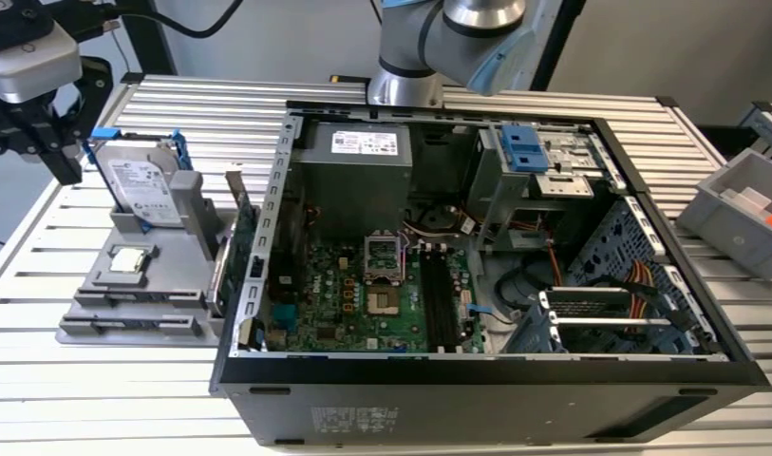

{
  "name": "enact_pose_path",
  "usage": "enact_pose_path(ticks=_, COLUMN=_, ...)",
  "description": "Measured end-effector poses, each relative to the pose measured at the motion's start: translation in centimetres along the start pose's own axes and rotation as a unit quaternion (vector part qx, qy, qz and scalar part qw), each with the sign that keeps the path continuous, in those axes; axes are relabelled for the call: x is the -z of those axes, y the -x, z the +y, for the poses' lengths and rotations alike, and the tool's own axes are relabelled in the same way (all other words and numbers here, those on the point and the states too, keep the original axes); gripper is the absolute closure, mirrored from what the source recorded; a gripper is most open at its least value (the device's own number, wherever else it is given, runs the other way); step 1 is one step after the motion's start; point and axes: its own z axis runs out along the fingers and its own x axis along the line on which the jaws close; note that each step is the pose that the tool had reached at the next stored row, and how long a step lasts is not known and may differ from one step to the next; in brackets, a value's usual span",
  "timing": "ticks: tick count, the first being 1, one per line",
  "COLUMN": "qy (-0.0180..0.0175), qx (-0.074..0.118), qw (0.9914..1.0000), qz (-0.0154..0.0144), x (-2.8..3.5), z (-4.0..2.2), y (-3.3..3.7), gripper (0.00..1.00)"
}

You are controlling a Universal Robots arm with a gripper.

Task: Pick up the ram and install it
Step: 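Pick up the ram and move it above insertion slot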

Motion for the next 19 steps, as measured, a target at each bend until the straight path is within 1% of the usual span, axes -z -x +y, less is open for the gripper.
enact_pose_path(ticks=4, qy=0.0002, qx=0.016, qw=0.99988, qz=0.0008, x=0.0, z=0.0, y=0.0, gripper=1.0)
enact_pose_path(ticks=9, qy=0.0004, qx=0.035, qw=0.99938, qz=0.0017, x=0.0, z=0.0, y=0.0, gripper=1.0)
enact_pose_path(ticks=15, qy=0.0006, qx=0.057, qw=0.99836, qz=0.0028, x=0.01, z=0.0, y=0.0, gripper=1.0)
enact_pose_path(ticks=19, qy=0.0008, qx=0.072, qw=0.9974, qz=0.0035, x=0.01, z=0.0, y=0.0, gripper=1.0)
